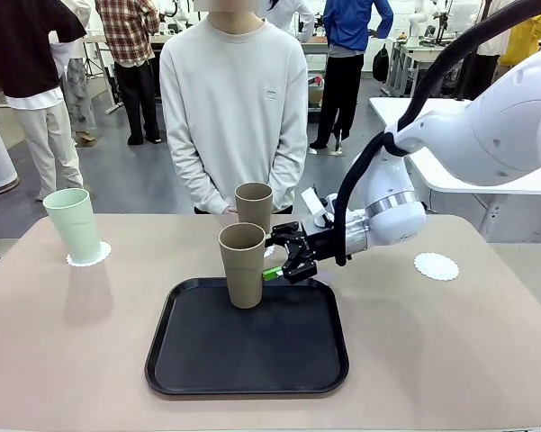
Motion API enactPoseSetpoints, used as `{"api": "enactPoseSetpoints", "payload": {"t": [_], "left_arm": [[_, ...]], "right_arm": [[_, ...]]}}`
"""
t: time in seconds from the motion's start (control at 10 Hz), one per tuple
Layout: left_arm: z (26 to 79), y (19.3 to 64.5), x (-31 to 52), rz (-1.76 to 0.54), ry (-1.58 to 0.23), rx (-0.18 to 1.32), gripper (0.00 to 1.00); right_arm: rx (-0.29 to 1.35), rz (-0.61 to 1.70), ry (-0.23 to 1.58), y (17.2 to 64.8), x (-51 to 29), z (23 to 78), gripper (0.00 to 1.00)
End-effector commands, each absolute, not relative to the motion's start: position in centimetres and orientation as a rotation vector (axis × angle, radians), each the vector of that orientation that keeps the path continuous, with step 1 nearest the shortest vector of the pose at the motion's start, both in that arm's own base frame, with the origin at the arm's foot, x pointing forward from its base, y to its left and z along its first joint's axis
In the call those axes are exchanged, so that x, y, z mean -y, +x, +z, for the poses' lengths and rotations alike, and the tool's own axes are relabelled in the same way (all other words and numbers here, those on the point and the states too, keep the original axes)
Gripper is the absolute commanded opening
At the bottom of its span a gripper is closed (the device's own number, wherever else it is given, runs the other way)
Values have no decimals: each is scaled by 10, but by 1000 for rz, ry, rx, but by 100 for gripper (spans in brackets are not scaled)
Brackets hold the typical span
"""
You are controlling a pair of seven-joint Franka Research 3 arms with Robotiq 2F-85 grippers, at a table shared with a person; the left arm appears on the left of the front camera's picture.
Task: Place coasters on the table and set cups on them.
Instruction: Take one Reusable plastic cup from the Flat Tray and place it on a coaster set by the human.
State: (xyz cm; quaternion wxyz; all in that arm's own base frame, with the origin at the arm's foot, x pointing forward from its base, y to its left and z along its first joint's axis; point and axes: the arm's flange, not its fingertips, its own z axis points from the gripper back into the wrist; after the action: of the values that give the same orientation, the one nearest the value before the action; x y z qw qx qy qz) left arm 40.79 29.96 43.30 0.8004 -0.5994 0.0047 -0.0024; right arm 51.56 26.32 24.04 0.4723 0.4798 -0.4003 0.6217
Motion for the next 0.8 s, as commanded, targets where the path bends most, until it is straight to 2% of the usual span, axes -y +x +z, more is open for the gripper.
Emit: {"api": "enactPoseSetpoints", "payload": {"t": [0.0,0.7], "left_arm": [[436,407,-299,1,-1287,-17,100],[436,407,-299,1,-1287,-17,100]], "right_arm": [[927,1514,1205,526,-265,241,100],[886,1499,1278,525,-265,242,100]]}}
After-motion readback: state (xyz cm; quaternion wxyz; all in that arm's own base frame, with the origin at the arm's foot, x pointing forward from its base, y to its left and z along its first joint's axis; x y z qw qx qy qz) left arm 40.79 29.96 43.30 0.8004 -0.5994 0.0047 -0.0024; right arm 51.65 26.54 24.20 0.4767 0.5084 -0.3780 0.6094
